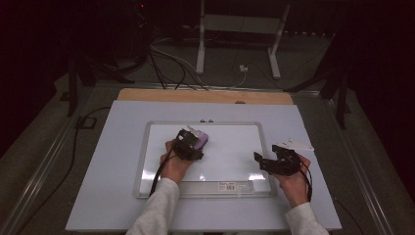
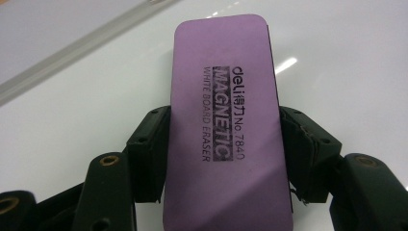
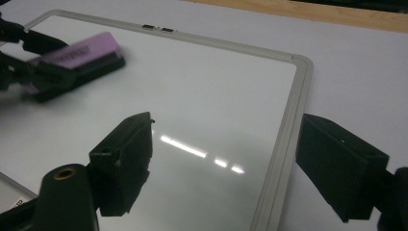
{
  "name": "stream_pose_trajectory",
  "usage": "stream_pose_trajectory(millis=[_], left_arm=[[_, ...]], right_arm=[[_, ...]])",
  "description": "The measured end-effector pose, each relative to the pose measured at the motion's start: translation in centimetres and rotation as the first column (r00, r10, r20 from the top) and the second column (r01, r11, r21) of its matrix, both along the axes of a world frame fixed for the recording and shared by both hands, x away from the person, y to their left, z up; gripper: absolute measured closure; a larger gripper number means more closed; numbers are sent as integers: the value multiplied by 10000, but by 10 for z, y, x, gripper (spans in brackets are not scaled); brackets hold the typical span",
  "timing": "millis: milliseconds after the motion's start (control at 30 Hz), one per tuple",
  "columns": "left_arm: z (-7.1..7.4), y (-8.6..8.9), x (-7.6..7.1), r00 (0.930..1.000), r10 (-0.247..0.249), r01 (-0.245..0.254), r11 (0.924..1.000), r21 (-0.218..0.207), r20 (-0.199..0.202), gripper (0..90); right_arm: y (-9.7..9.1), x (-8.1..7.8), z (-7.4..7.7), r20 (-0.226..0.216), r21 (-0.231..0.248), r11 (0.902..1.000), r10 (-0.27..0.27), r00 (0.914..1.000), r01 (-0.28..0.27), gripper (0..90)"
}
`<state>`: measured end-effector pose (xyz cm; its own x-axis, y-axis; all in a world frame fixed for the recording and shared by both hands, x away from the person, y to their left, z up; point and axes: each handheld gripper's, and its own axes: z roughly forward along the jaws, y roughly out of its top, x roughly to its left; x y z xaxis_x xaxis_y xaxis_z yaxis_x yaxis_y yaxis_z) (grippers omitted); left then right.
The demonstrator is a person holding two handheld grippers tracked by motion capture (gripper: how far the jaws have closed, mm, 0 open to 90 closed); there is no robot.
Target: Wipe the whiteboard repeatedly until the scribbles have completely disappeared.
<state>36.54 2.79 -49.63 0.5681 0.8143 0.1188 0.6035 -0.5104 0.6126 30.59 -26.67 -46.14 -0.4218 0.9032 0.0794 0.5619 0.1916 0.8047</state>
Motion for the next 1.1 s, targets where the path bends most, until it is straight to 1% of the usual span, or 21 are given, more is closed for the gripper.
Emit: stream_pose_trajectory(millis=[100, 167, 233, 300, 333, 367, 400, 467, 533, 567, 600, 667, 733, 767, 800, 833, 867, 900, 967, 1033, 1100], left_arm=[[0, -18, -9, 9987, -505, 505, 9987, -13, 29, 417], [0, -27, -11, 9984, -556, 557, 9984, -71, 45, 416], [0, -30, -12, 9984, -561, 562, 9983, -135, 65, 415], [-1, -30, -12, 9984, -553, 556, 9979, -332, 83, 407], [-1, -28, -12, 9983, -576, 577, 9968, -548, 32, 392], [-1, -27, -13, 9984, -567, 568, 9954, -767, 33, 368], [0, -24, -14, 9985, -532, 538, 9951, -829, 96, 338], [4, -18, -17, 9983, -481, 515, 9925, -1107, 336, 276], [10, -10, -19, 9974, -359, 440, 9902, -1327, 623, 260], [13, -4, -19, 9962, -264, 374, 9902, -1345, 831, 269], [15, 2, -19, 9949, -113, 250, 9903, -1367, 1006, 329], [18, 15, -16, 9947, 248, -79, 9861, -1663, 1002, 479], [17, 24, -12, 9925, 716, -558, 9867, -1526, 995, 662], [15, 27, -10, 9929, 799, -664, 9868, -1474, 879, 739], [12, 28, -8, 9947, 759, -653, 9873, -1448, 689, 800], [9, 28, -7, 9972, 588, -523, 9901, -1304, 468, 855], [6, 26, -7, 9986, 401, -361, 9934, -1090, 343, 889], [3, 24, -8, 9996, 185, -165, 9954, -948, 200, 900], [-3, 18, -10, 9997, -228, 219, 9960, -865, -91, 900], [-6, 11, -14, 9982, -511, 476, 9939, -998, -325, 900], [-7, 1, -19, 9950, -925, 879, 9899, -1111, -376, 900]], right_arm=[[1, 0, 0, 2, -6, 10000, 53, 10000, -53, 211], [2, 0, -1, -12, -23, 10000, 72, 10000, -72, 211], [2, 0, -1, -11, -53, 9999, 89, 10000, -89, 211], [2, 0, -1, 3, -62, 9999, 113, 9999, -113, 211], [2, 0, 0, 9, -59, 9999, 105, 9999, -105, 211], [2, -1, 0, -3, -42, 9999, 101, 9999, -101, 211], [2, -1, -1, -7, -44, 9999, 116, 9999, -117, 211], [2, 0, 0, 7, -66, 9999, 129, 9999, -129, 211], [3, 0, 0, 31, -53, 9999, 139, 9999, -139, 211], [3, 0, 0, 36, -49, 9999, 135, 9999, -135, 211], [3, 0, 0, 37, -42, 9999, 140, 9999, -140, 211], [3, 0, 0, 35, -64, 9999, 148, 9999, -148, 211], [3, -1, 0, 44, -67, 9999, 156, 9999, -155, 211], [3, -1, 0, 53, -77, 9998, 162, 9999, -161, 211], [4, -1, 0, 52, -67, 9998, 162, 9999, -162, 211], [4, -1, 1, 55, -73, 9998, 165, 9998, -165, 211], [4, -1, 0, 53, -78, 9998, 173, 9998, -173, 211], [4, -1, 0, 51, -79, 9998, 188, 9998, -187, 211], [5, -1, 0, 33, -96, 9998, 201, 9998, -200, 211], [5, -1, 0, 20, -108, 9997, 210, 9998, -210, 212], [6, 0, -1, 10, -129, 9996, 235, 9997, -235, 212]])
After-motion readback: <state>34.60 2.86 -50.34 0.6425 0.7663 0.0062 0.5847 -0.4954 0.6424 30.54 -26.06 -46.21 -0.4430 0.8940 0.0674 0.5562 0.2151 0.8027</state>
